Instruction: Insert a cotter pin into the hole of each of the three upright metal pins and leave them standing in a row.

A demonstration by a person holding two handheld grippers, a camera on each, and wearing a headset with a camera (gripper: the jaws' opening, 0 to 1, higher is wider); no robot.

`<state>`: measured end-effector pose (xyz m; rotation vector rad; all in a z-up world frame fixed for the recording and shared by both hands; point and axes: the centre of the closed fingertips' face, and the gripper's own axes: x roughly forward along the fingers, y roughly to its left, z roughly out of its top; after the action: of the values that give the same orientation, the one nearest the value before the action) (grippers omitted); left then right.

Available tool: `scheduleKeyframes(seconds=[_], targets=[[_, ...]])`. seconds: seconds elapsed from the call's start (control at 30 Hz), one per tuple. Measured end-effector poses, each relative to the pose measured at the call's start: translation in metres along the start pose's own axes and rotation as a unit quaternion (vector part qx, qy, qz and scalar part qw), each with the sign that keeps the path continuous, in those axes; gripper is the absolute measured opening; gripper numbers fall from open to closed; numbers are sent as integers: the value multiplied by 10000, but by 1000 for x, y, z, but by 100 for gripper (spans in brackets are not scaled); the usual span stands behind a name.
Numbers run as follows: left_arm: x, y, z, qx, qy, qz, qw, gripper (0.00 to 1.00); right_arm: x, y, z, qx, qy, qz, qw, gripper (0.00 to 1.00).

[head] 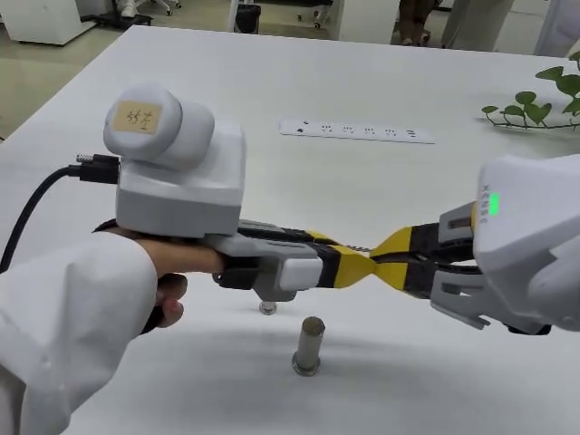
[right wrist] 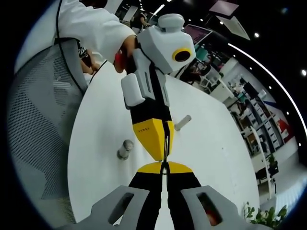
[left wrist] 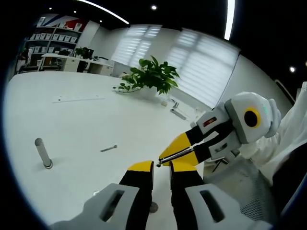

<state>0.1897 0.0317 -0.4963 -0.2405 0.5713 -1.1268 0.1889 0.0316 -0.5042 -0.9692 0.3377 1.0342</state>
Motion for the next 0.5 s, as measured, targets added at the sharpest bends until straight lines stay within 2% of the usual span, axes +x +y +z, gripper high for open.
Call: scheduleKeyframes(seconds=[0.13,0.5], targets=[[0,1,3,-49,-78,21,10000,4,1,0,1,-11,-10,-9,10000,0],[-2,5,2,-220,-44,64,9997,0,2,-1,6,-98,-52,23,9999,0]])
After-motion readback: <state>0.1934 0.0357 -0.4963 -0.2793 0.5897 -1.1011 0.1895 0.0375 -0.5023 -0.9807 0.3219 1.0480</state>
